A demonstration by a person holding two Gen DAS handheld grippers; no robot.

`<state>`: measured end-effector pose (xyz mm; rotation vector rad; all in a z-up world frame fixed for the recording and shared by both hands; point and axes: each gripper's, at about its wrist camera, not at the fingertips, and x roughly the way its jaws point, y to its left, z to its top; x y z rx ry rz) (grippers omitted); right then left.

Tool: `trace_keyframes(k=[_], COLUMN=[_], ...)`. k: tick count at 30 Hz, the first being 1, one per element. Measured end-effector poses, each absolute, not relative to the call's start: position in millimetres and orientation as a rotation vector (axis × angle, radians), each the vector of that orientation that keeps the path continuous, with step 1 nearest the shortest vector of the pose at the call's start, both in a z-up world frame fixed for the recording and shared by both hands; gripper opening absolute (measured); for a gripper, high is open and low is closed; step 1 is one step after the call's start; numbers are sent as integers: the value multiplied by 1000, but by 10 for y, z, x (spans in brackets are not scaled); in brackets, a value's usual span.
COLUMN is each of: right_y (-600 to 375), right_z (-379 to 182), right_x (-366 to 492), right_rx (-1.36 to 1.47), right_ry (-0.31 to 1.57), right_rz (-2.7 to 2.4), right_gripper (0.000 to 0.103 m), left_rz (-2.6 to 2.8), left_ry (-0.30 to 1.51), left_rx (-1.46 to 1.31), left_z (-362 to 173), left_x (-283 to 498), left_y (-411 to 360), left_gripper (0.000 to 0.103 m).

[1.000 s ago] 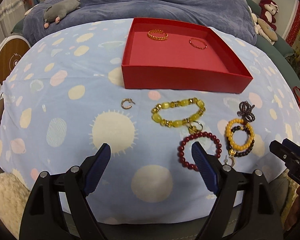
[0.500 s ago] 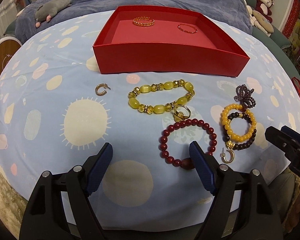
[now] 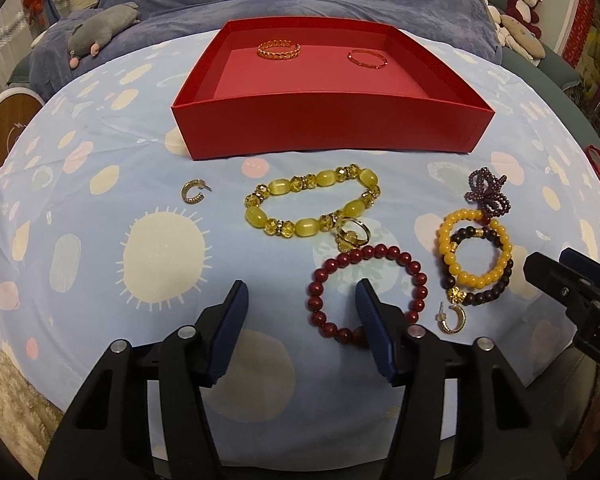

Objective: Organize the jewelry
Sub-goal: 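Grasp the red bead bracelet with the left tool while the right tool grasps the garnet bead strand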

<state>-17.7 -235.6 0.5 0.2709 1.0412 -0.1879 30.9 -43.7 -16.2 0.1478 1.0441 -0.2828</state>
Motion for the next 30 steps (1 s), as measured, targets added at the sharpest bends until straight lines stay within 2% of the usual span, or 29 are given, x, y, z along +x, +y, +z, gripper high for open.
trace_keyframes(k=[4,9,10,13,15,19,21,24,30], right_y=[-2339,-2371,-2368,-2339,-2314,-2300,-2296,-2291,-2359], right_z=[31,-20,-37,-96,-141,-171,-156,-137,-54], right_x=[-46,198,240,354,403,429,427,410,314], right_rx=[255,291,293,284,271,260,266,267,302], right_ry=[1033,1044,1047,1065,1077,1067,1059,1057,1034], right_rz=[-190,-189,-188,-182,-177,-170,-151,-143,-147], right_gripper=[66,65,65,59,50,43,26,10,9], left_rz=[-285,-303,-305,-318,-323,-332,-337,-342,-351], left_ry=[1023,1026,1029,1040,1044,1052,1056,1058,1051], left_rx=[190,177,168,129,111,85,70,54,35], left_z=[-162,-140,-139,-134,-131,-125,-111,-80,14], left_x=[308,347,357,371,372,373,374,369,354], left_y=[-456,-432,-420,-368,-345,-323,-310,-293,-268], left_gripper=[40,12,10,9,9,8,8,8,8])
